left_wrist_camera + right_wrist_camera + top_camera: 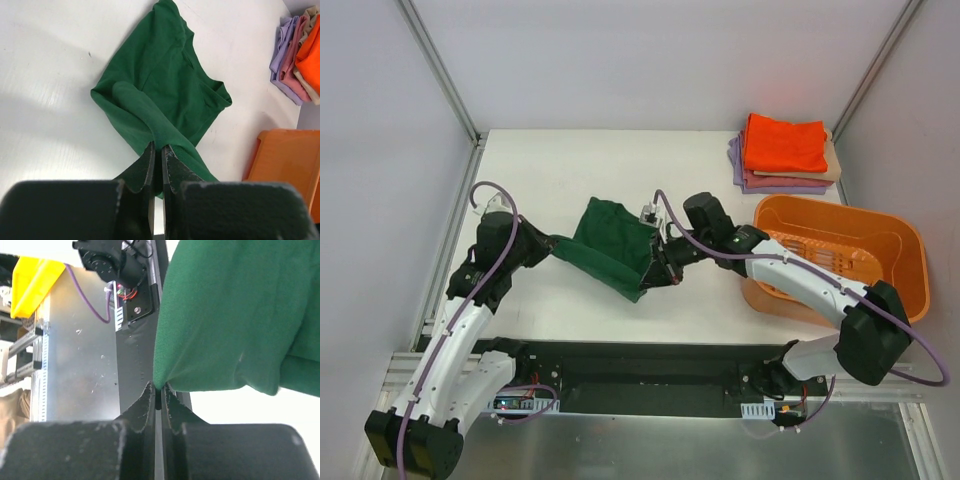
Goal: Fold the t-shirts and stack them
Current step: Fold the long partially folded tshirt into a neat square
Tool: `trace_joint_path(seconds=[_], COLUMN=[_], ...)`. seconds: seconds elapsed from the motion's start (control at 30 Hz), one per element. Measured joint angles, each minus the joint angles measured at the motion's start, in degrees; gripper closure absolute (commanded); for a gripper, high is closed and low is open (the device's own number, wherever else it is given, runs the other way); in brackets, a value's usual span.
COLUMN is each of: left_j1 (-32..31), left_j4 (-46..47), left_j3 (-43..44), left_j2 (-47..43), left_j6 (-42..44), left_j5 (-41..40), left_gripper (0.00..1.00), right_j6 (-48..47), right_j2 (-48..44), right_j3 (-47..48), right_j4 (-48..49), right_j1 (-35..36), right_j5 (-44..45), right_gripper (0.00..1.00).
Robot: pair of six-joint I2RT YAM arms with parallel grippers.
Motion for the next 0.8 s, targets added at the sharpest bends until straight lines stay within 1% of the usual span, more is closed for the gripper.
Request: trace_joint_path(seconds=[0.17, 0.37, 0.57, 0.8], left_j1=[0.0, 0.0, -0.3, -0.7], left_j4=[0.0, 4.0, 7.3, 8.7], left_j3=[3.6, 8.3, 14.4, 22.6], left_j2=[5.2, 16.2, 26.3, 38.9], left_j6=[-0.6, -1.0, -0.9, 0.0], left_j5=[0.0, 0.9, 1.2, 1.9], left_gripper=[1.0, 1.0, 1.0, 1.0], right_j6=[2.8, 3.2, 3.0, 3.0], right_j2=[0.2, 2.6, 7.3, 15.1], right_j3=[0.1, 2.7, 6.0, 10.3], right_j4=[0.0, 0.0, 0.0, 0.0], right_j1=[-5.6, -10.9, -15.6, -20.2], right_j5=[1.7, 5.6, 7.7, 9.2], right_gripper=[1.0, 0.99, 1.0, 0.99])
